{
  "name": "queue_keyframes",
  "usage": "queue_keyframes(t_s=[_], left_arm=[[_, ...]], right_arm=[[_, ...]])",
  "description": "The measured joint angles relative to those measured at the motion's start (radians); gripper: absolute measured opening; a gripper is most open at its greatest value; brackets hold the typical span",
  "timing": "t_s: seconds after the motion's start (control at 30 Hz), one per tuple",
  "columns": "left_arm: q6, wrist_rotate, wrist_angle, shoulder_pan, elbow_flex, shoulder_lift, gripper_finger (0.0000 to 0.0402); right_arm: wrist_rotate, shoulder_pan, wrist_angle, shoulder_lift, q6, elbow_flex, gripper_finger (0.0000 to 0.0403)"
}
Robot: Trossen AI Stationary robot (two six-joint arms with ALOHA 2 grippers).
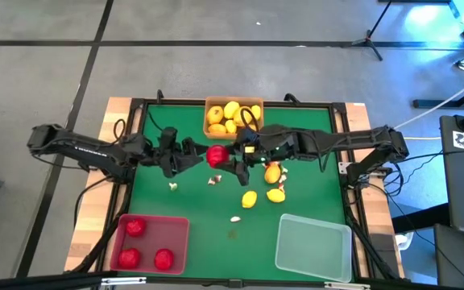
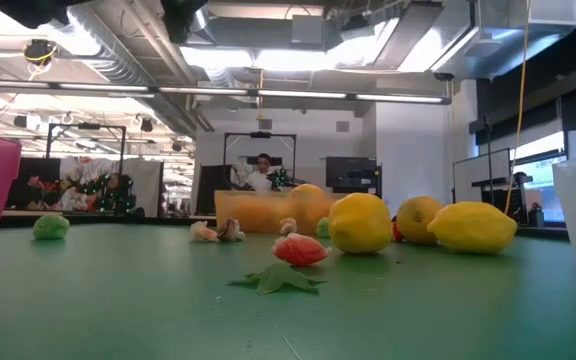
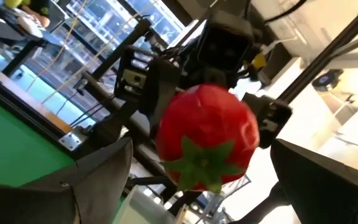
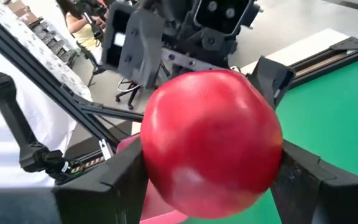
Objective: Sort produce into baskets
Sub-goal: Put the tomato into the red bin
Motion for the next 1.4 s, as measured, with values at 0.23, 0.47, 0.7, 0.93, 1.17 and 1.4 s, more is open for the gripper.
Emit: queue_keyframes(t_s=[0.23, 0.47, 0.7, 0.93, 1.17, 1.4], left_arm=[[0.072, 0.000, 0.026, 0.000, 0.060, 0.069, 0.0376], [0.087, 0.001, 0.029, 0.000, 0.073, 0.080, 0.0376], [0.096, -0.008, 0.048, 0.000, 0.073, 0.084, 0.0376], [0.092, -0.023, 0.057, 0.000, 0.073, 0.096, 0.0376], [0.093, -0.029, 0.093, 0.000, 0.073, 0.113, 0.0376], [0.093, -0.029, 0.098, 0.002, 0.073, 0.137, 0.0376]], right_arm=[[0.010, 0.000, 0.000, 0.000, -0.018, 0.000, 0.0252], [0.010, 0.000, 0.000, 0.000, -0.018, 0.000, 0.0252], [0.011, 0.000, 0.047, 0.000, -0.019, 0.000, 0.0252], [0.011, -0.008, 0.042, 0.001, -0.023, 0.000, 0.0252], [0.006, -0.008, 0.059, 0.035, -0.025, 0.000, 0.0252], [0.005, -0.021, 0.053, 0.036, -0.044, 0.000, 0.0252]])
